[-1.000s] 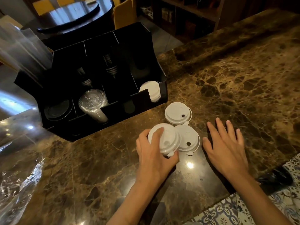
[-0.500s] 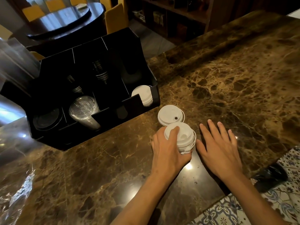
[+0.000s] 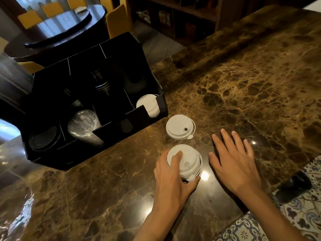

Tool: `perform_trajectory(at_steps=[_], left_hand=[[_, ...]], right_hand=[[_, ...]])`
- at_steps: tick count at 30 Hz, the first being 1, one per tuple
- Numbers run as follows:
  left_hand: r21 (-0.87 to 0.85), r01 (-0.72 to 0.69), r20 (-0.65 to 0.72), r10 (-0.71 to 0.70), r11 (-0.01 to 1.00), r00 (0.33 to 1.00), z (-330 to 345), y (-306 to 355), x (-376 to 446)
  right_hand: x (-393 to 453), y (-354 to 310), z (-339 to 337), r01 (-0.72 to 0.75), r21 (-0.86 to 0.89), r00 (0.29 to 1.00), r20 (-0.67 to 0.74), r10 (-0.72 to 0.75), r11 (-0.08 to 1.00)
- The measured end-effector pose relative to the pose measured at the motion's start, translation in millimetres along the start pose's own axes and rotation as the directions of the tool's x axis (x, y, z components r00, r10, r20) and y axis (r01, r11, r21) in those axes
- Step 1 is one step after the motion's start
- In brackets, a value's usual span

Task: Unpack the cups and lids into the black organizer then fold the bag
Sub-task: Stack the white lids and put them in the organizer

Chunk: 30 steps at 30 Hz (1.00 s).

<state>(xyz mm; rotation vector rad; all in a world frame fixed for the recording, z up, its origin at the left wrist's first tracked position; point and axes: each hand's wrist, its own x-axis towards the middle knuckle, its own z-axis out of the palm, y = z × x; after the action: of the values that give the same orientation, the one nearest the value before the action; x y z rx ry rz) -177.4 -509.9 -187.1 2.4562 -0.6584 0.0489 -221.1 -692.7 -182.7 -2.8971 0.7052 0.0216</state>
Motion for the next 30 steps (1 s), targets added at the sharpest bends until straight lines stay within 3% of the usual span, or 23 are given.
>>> perform_trajectory(at_steps=[10, 16, 24, 30], left_hand=[[-0.054, 0.019, -0.121, -0.025, 0.998, 0.992, -7.4, -2.1, 15.0], [-0.110, 0.021, -0.240, -0.047, 0.994, 0.970, -14.7, 14.7, 69.2], [-0.014, 0.175, -0.138, -0.175, 0.984, 0.975, 18.7, 12.0, 118.3], [0.044, 0.067, -0.160, -0.059, 0.997, 0.985, 20.9, 8.4, 109.4]], right_hand=[[-0.9, -1.8, -4.1, -0.004, 0.023, 1.000, 0.002, 0.004, 1.000], [-0.7, -2.7, -7.0, -0.001, 0.020, 1.000, 0.024, 0.001, 1.000], [-2.5, -3.2, -11.0, -0.001, 0.030, 1.000, 0.029, 0.001, 1.000], [-2.3, -1.9, -8.8, 0.001, 0.035, 1.000, 0.009, -0.001, 0.999]])
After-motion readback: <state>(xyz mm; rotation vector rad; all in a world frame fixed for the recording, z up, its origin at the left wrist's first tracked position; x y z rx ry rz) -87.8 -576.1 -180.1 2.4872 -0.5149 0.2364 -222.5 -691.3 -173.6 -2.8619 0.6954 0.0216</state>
